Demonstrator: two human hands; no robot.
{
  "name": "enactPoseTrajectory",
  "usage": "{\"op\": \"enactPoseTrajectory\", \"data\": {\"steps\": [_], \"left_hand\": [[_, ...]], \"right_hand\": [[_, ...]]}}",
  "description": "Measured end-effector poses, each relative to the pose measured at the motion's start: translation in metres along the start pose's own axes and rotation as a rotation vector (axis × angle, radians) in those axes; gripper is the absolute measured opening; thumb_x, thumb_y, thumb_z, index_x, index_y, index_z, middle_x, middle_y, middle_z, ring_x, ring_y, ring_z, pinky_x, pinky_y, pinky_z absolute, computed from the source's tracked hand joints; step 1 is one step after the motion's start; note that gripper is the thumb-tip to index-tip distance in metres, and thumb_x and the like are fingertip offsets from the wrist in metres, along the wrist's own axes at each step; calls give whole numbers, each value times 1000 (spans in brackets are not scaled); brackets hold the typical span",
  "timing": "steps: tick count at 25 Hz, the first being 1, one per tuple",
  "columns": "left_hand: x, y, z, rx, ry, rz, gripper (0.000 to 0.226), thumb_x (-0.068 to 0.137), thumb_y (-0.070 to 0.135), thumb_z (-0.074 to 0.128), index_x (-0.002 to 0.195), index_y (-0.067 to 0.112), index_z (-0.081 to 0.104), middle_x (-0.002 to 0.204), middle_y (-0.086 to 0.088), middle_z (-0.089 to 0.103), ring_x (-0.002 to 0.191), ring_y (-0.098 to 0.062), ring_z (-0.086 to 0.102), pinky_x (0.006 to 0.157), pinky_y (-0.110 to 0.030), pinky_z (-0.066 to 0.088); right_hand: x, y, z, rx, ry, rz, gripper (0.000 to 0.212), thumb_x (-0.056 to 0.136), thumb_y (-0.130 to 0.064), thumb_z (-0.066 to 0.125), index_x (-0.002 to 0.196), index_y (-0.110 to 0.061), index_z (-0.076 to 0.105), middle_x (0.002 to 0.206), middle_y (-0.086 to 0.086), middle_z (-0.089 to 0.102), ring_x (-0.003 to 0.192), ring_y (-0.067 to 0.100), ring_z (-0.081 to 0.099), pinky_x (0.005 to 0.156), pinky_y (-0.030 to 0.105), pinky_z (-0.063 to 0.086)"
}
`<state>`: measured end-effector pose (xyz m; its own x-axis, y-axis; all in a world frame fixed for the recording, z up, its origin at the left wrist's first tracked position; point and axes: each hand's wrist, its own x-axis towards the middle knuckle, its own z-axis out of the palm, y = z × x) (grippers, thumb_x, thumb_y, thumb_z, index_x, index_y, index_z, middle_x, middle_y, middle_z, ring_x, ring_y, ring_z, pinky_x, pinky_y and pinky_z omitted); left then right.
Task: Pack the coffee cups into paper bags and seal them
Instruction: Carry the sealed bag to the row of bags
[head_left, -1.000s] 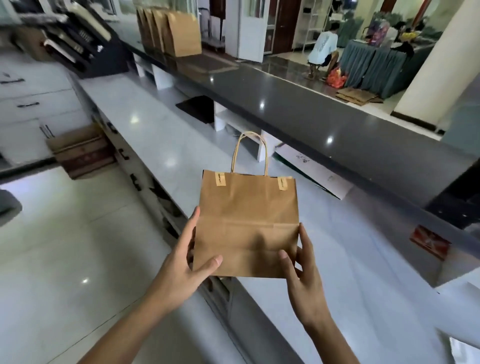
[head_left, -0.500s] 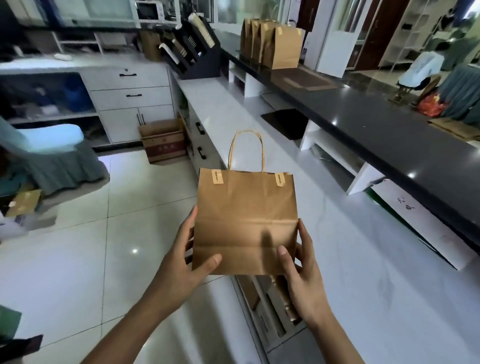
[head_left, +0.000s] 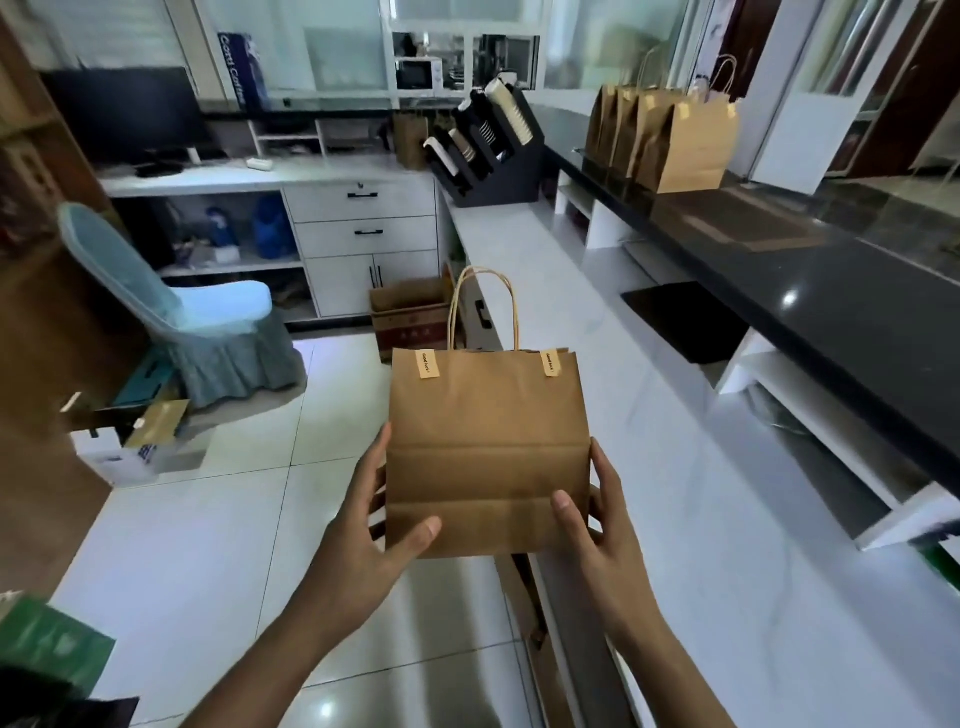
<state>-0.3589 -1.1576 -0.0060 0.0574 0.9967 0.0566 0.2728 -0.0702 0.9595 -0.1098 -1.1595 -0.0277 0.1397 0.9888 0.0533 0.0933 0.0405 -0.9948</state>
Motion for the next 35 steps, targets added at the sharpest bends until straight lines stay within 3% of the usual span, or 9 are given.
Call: {"op": "enactPoseTrajectory", "data": {"steps": [2,7,11,17,22,28,32,35], "left_hand": [[34,3,5,2,22,-1,97,76,41,76,147,68,16,149,14,50,131,-8,55,100,-31,53],[99,11,13,2,119,-3,95,78,41,76,149,66,17,150,12,50,132,-11,54,103,-37,54],[136,9,12,20,182,-4,95,88,23,77,147,67,19,146,15,53,128,-7,56,100,-34,55],[191,-2,12,4,231,-31,95,91,12,75,146,68,22,143,16,55,126,-3,57,98,-34,56],[257,-17,2,-36,254,-31,94,91,9,74,145,68,25,146,12,54,130,-11,55,105,-47,52],[360,-33,-27,-46,242,-14,92,92,14,74,146,68,22,150,10,52,134,-16,53,110,-52,47],[433,-46,-62,-58,220,-21,92,92,15,74,147,67,21,150,7,52,137,-18,51,111,-53,46],[483,-44,-81,-86,185,7,90,93,11,71,147,66,24,147,13,54,133,-11,54,108,-47,49]], "right_hand": [[40,0,-2,5,-14,-1,65,91,-55,59,147,-64,27,136,-31,53,116,-10,60,91,19,55],[127,-6,-1,6,-87,-6,64,91,-56,57,147,-64,27,140,-25,50,121,-9,55,80,5,51],[176,-5,6,31,-147,-16,64,92,-53,58,149,-61,29,142,-18,54,119,-11,57,85,9,52],[239,-1,19,28,-167,-16,64,91,-55,57,149,-59,29,136,-25,55,116,-15,57,86,10,53],[299,1,40,1,-160,-18,65,90,-55,58,149,-58,30,134,-25,54,114,-15,57,83,8,52],[389,-1,83,-52,-107,-14,65,89,-57,58,147,-61,28,146,-8,54,126,7,59,92,21,56],[454,-5,121,-68,-86,-17,62,90,-54,58,146,-61,31,138,-16,57,119,-1,61,82,12,55],[502,-12,144,-67,-51,-21,63,89,-55,58,147,-57,33,138,-22,52,120,-4,57,76,7,52]]}}
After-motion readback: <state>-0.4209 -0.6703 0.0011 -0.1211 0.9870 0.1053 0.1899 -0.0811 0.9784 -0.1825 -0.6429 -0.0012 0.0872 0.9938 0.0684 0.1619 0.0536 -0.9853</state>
